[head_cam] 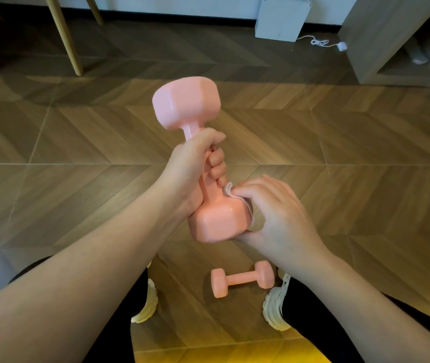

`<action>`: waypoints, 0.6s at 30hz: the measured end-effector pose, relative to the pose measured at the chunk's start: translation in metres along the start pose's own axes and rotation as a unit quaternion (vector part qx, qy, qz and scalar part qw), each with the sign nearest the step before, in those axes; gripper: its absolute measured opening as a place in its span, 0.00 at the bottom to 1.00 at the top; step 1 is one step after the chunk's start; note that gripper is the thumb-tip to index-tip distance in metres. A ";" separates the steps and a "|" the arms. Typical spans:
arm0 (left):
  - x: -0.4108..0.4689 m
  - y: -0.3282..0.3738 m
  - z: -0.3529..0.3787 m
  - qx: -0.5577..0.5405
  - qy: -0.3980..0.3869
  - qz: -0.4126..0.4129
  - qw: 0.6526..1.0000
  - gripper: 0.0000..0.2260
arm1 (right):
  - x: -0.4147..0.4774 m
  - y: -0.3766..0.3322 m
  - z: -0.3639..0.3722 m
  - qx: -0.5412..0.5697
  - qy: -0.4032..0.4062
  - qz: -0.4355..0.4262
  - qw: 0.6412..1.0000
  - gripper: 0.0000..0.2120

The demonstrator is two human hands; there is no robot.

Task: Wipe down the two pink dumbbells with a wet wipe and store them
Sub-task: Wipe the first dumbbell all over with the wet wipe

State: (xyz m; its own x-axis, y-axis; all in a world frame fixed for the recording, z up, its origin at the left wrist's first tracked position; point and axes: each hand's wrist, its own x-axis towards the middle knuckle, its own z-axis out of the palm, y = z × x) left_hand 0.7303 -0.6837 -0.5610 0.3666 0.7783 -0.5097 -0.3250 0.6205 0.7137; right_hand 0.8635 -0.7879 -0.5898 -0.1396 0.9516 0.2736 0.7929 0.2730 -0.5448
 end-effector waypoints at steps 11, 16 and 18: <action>0.000 0.010 0.002 -0.015 -0.057 0.018 0.998 0.16 | 0.006 0.005 -0.003 0.071 0.002 -0.013 0.997 0.26; -0.002 0.006 -0.002 -0.007 -0.113 0.023 0.993 0.18 | 0.009 0.002 -0.001 0.093 -0.072 0.011 0.993 0.27; -0.001 0.006 0.000 -0.009 -0.124 0.034 0.992 0.19 | 0.008 0.004 -0.004 0.054 -0.026 -0.002 0.998 0.25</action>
State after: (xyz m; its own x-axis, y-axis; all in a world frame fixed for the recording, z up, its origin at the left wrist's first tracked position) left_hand 0.7274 -0.6805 -0.5562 0.5464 0.7716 -0.3256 -0.3703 0.5713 0.7325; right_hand 0.8675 -0.7802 -0.5868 -0.1748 0.9557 0.2367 0.7238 0.2877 -0.6271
